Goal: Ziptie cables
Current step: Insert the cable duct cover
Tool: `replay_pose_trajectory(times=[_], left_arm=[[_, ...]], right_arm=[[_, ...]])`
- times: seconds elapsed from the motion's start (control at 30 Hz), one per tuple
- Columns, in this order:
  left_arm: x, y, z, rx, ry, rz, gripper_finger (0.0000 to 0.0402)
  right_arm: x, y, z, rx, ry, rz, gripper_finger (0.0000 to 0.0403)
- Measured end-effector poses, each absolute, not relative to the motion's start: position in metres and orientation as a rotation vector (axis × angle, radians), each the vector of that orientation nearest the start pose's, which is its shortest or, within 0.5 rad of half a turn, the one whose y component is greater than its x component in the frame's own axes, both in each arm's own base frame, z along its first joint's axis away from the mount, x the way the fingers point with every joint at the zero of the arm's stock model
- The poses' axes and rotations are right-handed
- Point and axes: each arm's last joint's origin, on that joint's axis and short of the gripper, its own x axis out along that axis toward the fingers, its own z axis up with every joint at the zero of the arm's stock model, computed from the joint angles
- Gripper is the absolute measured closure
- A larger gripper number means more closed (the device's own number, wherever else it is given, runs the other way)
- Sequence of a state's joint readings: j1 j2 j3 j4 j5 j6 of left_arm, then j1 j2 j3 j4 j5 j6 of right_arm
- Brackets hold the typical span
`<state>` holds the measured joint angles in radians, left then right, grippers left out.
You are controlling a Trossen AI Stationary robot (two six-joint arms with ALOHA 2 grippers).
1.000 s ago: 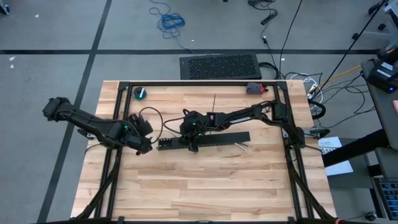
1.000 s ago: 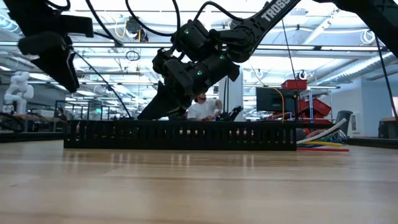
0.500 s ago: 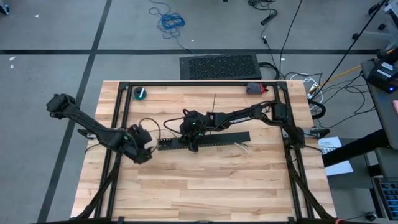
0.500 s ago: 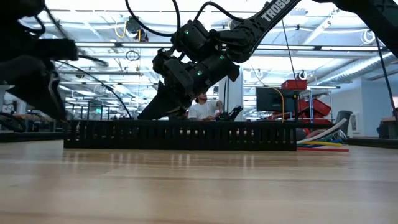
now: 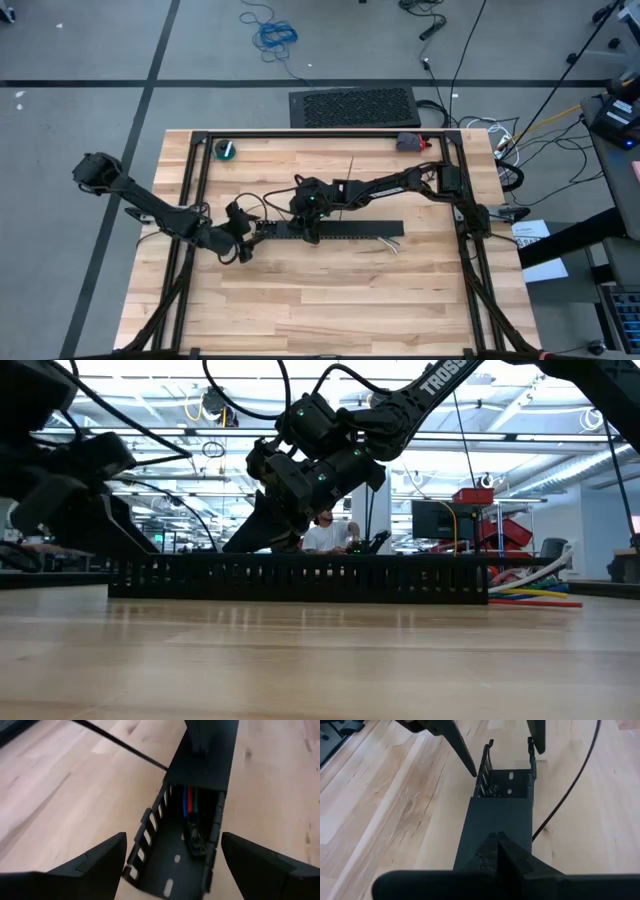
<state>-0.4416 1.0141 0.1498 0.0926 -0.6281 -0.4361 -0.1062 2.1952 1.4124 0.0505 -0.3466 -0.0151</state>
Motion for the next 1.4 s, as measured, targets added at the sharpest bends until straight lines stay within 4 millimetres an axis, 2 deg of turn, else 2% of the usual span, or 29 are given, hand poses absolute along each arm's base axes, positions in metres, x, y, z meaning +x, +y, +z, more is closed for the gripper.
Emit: replay_pose_trajectory(times=[0.33, 0.67, 0.83, 1.23, 1.4], left_arm=[[0.143, -0.037, 0.109, -0.023, 0.503, 0.243, 0.0081], [0.147, -0.032, 0.108, -0.093, 0.511, 0.207, 0.0088], [0.151, -0.033, 0.103, -0.073, 0.535, 0.17, 0.0106], [0.161, -0.033, 0.092, -0.046, 0.53, 0.156, 0.011], [0.163, -0.033, 0.086, -0.063, 0.548, 0.161, 0.013]], right_arm=[[0.459, -0.039, 0.124, 0.161, 0.711, 0.26, 0.0403], [0.459, -0.038, 0.124, 0.165, 0.712, 0.261, 0.0403], [0.459, -0.038, 0.124, 0.173, 0.713, 0.26, 0.0403], [0.459, -0.037, 0.124, 0.187, 0.715, 0.259, 0.0403], [0.46, -0.036, 0.124, 0.188, 0.707, 0.259, 0.0403]])
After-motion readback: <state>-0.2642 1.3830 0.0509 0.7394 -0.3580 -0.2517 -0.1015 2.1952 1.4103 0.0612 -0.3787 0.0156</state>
